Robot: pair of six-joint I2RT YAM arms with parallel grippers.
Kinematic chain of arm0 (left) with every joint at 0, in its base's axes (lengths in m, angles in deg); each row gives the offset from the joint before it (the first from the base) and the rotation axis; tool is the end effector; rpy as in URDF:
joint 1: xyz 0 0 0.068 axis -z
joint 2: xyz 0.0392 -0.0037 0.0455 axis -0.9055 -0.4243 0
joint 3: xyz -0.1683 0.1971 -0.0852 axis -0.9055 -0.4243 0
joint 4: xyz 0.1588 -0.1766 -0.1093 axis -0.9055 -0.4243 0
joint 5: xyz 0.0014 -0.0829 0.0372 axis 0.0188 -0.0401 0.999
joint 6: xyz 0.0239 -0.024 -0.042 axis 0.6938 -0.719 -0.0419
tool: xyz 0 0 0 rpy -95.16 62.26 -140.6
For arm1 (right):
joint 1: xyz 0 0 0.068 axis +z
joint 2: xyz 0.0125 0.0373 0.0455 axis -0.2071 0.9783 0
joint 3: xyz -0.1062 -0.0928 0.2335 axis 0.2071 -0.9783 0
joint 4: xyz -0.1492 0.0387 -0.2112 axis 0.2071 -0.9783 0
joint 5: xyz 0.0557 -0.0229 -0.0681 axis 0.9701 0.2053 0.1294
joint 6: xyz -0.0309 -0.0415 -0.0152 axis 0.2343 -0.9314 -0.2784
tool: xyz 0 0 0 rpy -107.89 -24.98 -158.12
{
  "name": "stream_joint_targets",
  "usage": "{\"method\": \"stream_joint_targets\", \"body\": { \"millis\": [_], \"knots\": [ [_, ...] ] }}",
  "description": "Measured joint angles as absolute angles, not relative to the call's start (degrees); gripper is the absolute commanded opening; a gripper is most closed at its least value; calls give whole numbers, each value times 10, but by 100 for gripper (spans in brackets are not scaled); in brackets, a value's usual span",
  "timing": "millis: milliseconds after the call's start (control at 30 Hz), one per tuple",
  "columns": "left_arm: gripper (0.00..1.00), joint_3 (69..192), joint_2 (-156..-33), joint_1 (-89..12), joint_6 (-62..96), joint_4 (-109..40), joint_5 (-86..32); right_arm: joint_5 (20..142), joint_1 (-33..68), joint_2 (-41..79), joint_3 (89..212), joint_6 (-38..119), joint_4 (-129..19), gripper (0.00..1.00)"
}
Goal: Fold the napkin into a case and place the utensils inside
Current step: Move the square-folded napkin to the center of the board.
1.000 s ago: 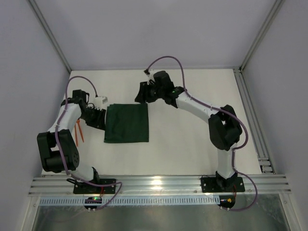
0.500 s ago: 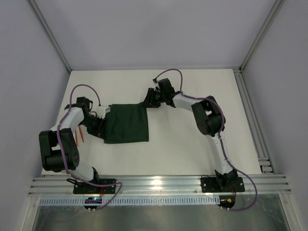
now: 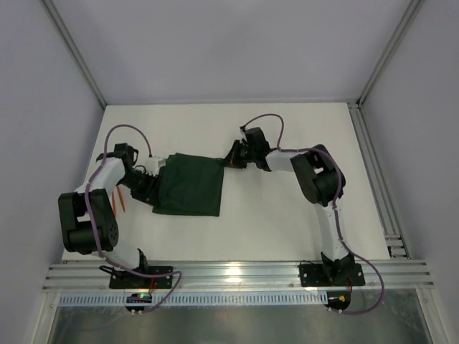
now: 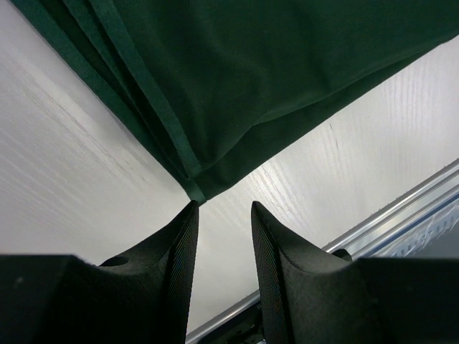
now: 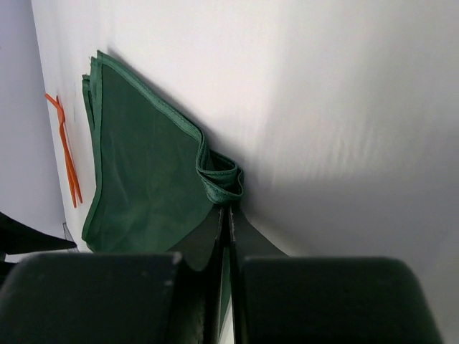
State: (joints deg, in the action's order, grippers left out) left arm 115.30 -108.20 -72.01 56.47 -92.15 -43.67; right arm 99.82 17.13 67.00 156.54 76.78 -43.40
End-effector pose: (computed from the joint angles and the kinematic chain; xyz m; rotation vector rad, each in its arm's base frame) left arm 0.2604 0.0175 0.1910 0.5413 2.8622 -0.5927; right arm 0.4138 0.2481 0.1156 0.0107 2.4005 1.1555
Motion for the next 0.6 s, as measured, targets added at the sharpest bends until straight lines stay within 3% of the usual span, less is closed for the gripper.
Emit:
{"method": "stream_joint_targets", "body": {
  "millis": [333, 467, 500, 600],
  "knots": [
    [37, 1184, -1082, -713, 576, -930, -465, 945, 164, 409, 1214, 759, -379, 4],
    [37, 1193, -1082, -682, 580, -933, -476, 936, 164, 319, 1089, 757, -368, 24],
    [38, 1193, -1082, -673, 581, -934, -478, 941, 164, 305, 1070, 762, -363, 35],
    [38, 1197, -1087, -642, 582, -935, -480, 930, 165, 240, 1032, 753, -384, 44]
  ]
}}
